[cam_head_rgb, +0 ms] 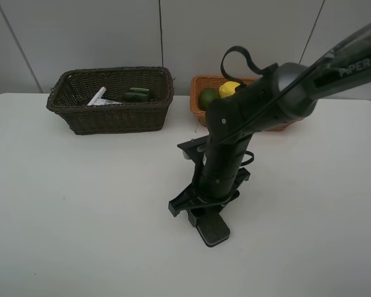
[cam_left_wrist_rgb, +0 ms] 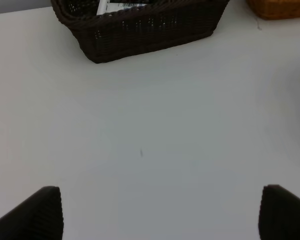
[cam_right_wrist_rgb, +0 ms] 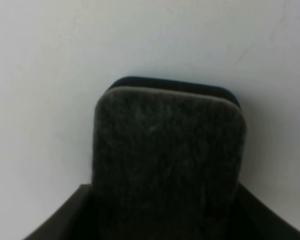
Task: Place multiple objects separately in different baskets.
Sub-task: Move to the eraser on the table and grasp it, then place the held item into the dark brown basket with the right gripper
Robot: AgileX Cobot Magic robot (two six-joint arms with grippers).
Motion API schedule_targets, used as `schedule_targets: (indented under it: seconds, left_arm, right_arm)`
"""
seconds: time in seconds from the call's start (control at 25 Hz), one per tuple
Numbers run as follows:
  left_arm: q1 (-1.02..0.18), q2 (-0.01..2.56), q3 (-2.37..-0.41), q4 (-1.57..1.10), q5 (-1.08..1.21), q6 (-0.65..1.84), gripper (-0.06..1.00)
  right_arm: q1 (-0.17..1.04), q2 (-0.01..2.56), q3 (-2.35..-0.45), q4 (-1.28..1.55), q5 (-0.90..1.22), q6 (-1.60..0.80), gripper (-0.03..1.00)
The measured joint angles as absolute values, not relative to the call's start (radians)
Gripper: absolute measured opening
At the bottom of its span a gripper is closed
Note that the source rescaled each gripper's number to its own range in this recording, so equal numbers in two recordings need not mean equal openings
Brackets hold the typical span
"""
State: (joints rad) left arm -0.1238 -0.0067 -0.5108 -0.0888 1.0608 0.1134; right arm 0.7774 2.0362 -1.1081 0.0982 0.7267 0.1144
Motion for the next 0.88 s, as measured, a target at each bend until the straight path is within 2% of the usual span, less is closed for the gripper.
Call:
schedule_targets:
  seconds: [0.24,0.36,0.56,0.88]
  left_arm:
    - [-0.124,-0.007,-0.511,-0.089,1.061,0.113,1.00]
    - [-0.124,-0.007,-0.511,-0.089,1.061,0.113,1.00]
    - [-0.124,-0.007,-0.511,-0.089,1.061,0.113,1.00]
    - [-0.124,-0.007,-0.511,-0.089,1.061,0.113,1.00]
  right_arm:
    - [0.776,1.977,-1.111,0.059,0.764,0.114,0.24]
    - [0.774,1.889,-1.175,0.016,0.804,0.118,0.24]
    - [0.709,1.902,-1.472,0.006,0.844,0.118,0.24]
    - [0.620,2.277,-2.103,0.000,0.820,0.083,0.24]
